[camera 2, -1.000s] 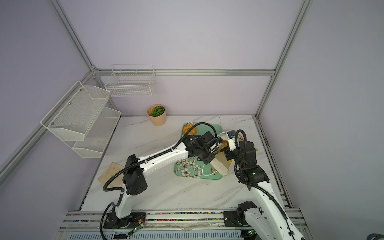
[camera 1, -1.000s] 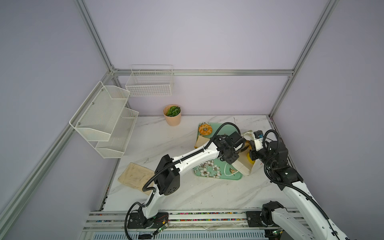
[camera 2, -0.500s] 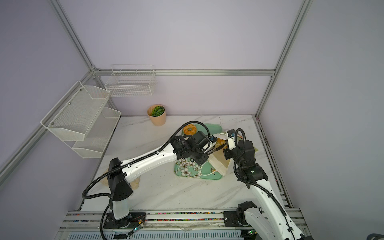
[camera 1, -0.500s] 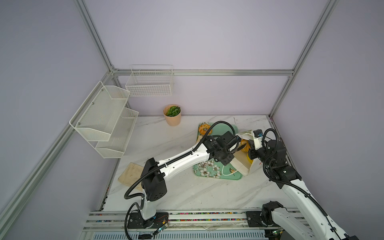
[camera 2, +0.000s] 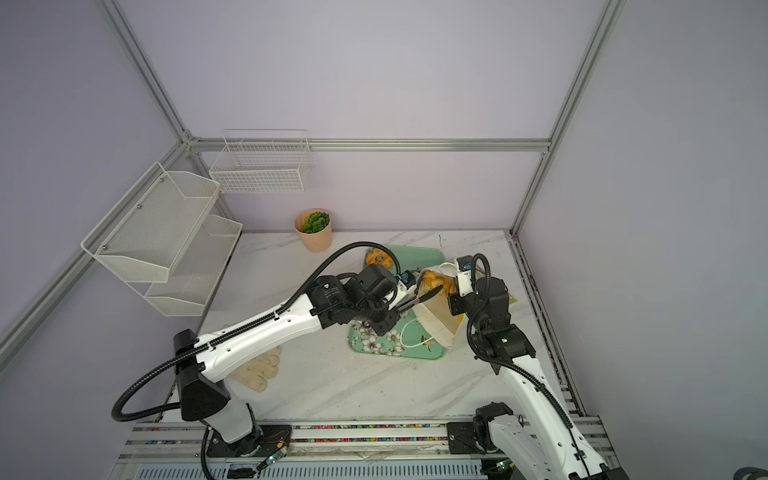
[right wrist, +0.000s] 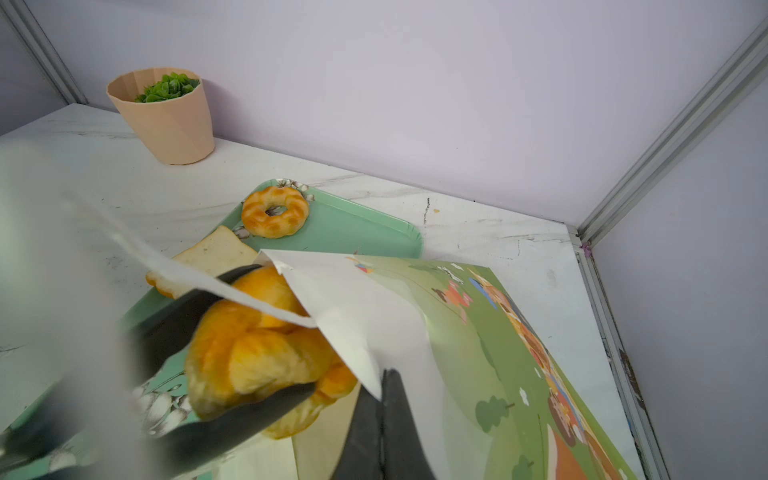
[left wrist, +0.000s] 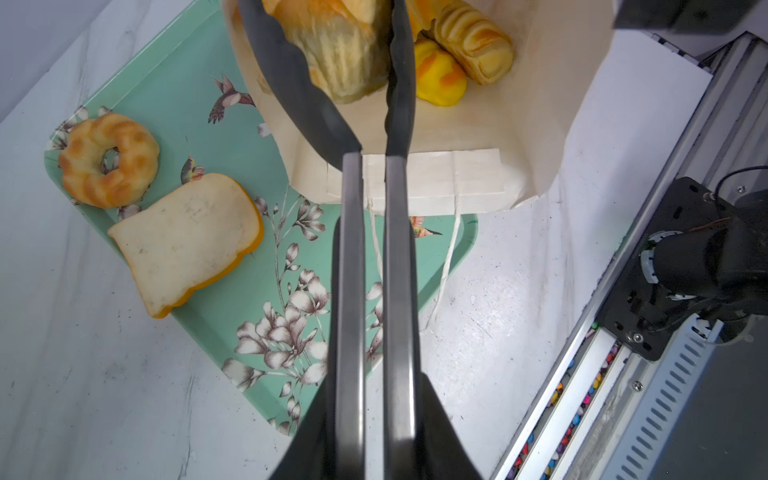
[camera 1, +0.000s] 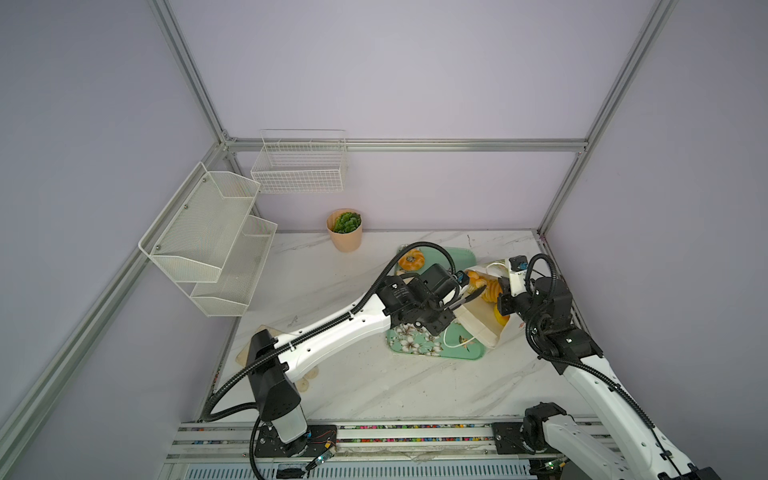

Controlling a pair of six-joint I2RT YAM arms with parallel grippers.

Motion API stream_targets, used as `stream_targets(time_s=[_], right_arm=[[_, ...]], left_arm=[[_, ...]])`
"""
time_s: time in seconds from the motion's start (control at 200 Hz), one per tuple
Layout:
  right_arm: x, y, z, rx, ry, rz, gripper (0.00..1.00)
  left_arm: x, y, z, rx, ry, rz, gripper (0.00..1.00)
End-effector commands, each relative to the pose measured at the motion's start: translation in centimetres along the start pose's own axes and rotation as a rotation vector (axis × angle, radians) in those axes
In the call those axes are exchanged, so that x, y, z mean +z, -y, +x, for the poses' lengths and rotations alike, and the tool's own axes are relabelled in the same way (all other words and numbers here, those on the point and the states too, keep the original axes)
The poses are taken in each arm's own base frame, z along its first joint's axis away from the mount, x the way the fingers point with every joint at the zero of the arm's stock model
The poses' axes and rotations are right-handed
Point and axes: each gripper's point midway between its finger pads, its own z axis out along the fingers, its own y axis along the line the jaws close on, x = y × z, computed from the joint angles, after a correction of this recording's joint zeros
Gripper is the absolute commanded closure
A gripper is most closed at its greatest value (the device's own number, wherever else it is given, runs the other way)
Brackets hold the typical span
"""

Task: Take the fake bread out of the paper bag
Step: 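Close the tongs on a croissant-like pastry inside the bag with the left gripper, then pull the pastry out of the bag and carry it over the tray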

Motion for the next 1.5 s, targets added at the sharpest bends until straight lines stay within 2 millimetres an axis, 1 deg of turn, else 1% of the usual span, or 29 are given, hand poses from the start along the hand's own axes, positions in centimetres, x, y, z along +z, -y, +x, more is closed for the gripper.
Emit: stream_targets(time_s=[0.0, 0.14, 0.175, 0.185, 0.195, 0.24, 0.325, 0.345, 0.415, 0.53, 0.615, 0.74, 0.86, 0.96, 1.175, 1.495], right_arm=[[-0.1, 0.7, -0.7, 0.033, 0.003, 0.036, 1.00], [-0.2, 0.9, -0.7, 0.040, 0.004, 0.050, 1.00], [-0.2, 1.0, -0.8, 0.039, 0.004, 0.051, 1.00], [-0.2, 0.9, -0.8, 0.039, 0.004, 0.050, 1.00], [-0.2, 0.9, -0.8, 0.041, 0.003, 0.050, 1.00], [-0.2, 1.0, -0.7, 0.042, 0.002, 0.052, 1.00], [-0.2, 0.9, -0.6, 0.048, 0.000, 0.051, 1.00], [-0.2, 1.0, -0.6, 0.050, -0.001, 0.052, 1.00], [-0.3, 1.0, -0.6, 0.051, 0.003, 0.056, 1.00], [-0.1, 1.2, -0.5, 0.039, -0.010, 0.064, 1.00], [-0.1, 1.2, -0.6, 0.038, -0.009, 0.066, 1.00], [-0.1, 1.1, -0.6, 0.036, -0.006, 0.061, 1.00], [-0.2, 1.1, -0.6, 0.037, -0.002, 0.058, 1.00], [-0.3, 1.1, -0.6, 0.037, -0.002, 0.058, 1.00], [-0.7, 0.8, -1.0, 0.037, 0.015, 0.042, 1.00], [-0.7, 0.9, -0.9, 0.036, 0.013, 0.045, 1.00]], left_arm=[[-2.4, -0.3, 0.3, -0.024, 0.070, 0.011, 0.84], [-4.2, -0.6, 1.8, -0.056, 0.100, 0.008, 0.84], [-4.0, -0.8, 2.3, -0.067, 0.098, 0.002, 0.84], [-5.0, -0.9, 2.1, -0.070, 0.123, 0.003, 0.84], [-5.4, -0.9, 2.2, -0.076, 0.133, 0.004, 0.84], [-5.9, -1.0, 2.5, -0.093, 0.153, 0.002, 0.84], [-6.1, -1.3, 3.5, -0.105, 0.170, -0.002, 0.84], [-6.1, -1.4, 3.8, -0.137, 0.173, -0.004, 0.84], [-6.2, -1.6, 4.6, -0.162, 0.174, -0.011, 0.84], [-6.6, -2.6, 5.9, -0.221, 0.182, -0.055, 0.84], [-6.4, -3.3, 7.1, -0.238, 0.180, -0.076, 0.84], [-5.4, -4.2, 8.7, -0.279, 0.163, -0.087, 0.84], [-3.4, -5.1, 10.6, -0.334, 0.123, -0.080, 0.84], [-1.7, -5.5, 11.7, -0.372, 0.103, -0.067, 0.84], [1.3, -6.0, 13.2, -0.409, 0.074, -0.052, 0.84], [3.8, -6.2, 15.2, -0.449, 0.038, -0.043, 0.83]])
